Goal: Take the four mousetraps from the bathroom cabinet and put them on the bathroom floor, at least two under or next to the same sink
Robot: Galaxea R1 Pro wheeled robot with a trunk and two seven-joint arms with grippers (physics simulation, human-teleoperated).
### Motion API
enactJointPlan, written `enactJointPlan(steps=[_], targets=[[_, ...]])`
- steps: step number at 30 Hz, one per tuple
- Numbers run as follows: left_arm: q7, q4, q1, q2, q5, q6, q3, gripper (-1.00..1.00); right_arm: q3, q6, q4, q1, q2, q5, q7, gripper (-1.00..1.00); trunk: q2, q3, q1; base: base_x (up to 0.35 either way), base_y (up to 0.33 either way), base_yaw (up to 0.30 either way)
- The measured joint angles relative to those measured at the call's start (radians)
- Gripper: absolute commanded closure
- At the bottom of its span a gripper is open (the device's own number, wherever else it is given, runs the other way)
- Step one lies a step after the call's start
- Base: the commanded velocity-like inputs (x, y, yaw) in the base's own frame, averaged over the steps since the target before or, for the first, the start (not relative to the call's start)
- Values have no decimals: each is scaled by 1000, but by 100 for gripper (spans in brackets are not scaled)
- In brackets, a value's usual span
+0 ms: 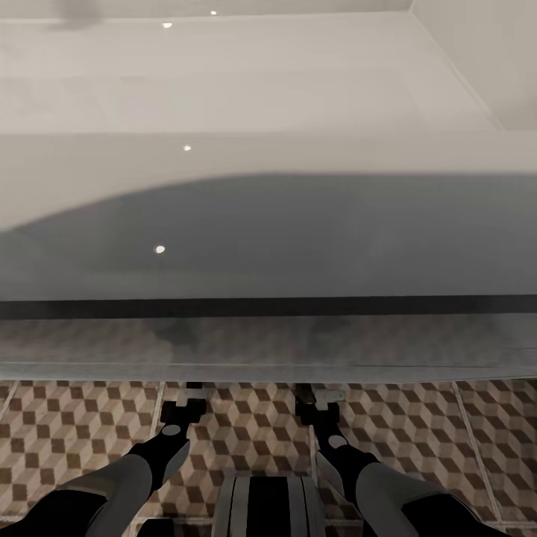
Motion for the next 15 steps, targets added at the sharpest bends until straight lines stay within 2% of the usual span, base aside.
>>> enactJointPlan(steps=[15], targets=[[0,-1,0,-1,1,0,3,100,0,1,1,0,0,-1,0,100,0,0,0,0,0,0]])
